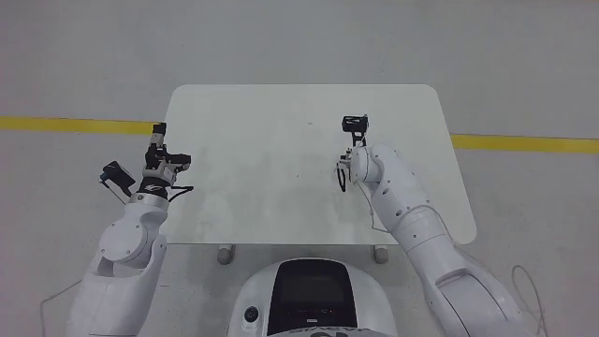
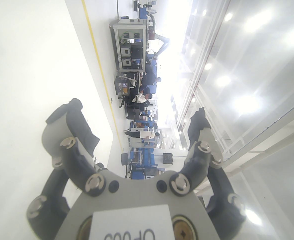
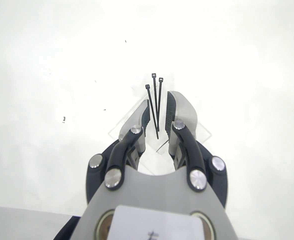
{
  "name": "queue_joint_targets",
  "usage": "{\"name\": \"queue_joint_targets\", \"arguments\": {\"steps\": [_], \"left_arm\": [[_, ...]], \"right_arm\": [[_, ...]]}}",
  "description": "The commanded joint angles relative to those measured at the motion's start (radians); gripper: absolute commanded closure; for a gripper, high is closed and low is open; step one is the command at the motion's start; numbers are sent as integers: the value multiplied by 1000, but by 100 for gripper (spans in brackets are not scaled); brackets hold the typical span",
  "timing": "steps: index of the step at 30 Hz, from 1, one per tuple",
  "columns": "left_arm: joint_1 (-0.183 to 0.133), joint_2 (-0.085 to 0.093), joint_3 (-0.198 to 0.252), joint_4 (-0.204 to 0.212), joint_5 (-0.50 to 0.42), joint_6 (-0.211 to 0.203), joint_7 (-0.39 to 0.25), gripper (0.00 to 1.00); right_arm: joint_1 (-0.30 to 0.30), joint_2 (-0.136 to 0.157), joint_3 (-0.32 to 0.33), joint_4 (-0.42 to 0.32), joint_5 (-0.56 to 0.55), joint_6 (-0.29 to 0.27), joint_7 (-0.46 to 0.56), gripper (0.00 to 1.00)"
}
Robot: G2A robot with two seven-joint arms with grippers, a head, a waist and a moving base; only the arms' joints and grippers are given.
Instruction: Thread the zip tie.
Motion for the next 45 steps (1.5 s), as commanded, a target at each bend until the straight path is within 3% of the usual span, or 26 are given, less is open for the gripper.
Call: {"name": "queue_joint_targets", "arguments": {"steps": [1,6,11,21,28,45], "left_arm": [[0,0,0,0,0,0,0,0],[0,0,0,0,0,0,0,0],[0,0,0,0,0,0,0,0],[0,0,0,0,0,0,0,0],[0,0,0,0,0,0,0,0],[0,0,0,0,0,0,0,0]], "right_arm": [[1,-2,3,8,0,0,-1,88],[5,-7,9,19,-2,0,-7,94],[0,-10,15,16,-7,0,-12,93],[-41,-7,36,-45,-36,0,-14,87],[-71,-5,53,-95,-62,0,2,89],[-30,-12,41,-17,-33,-4,-13,90]]}}
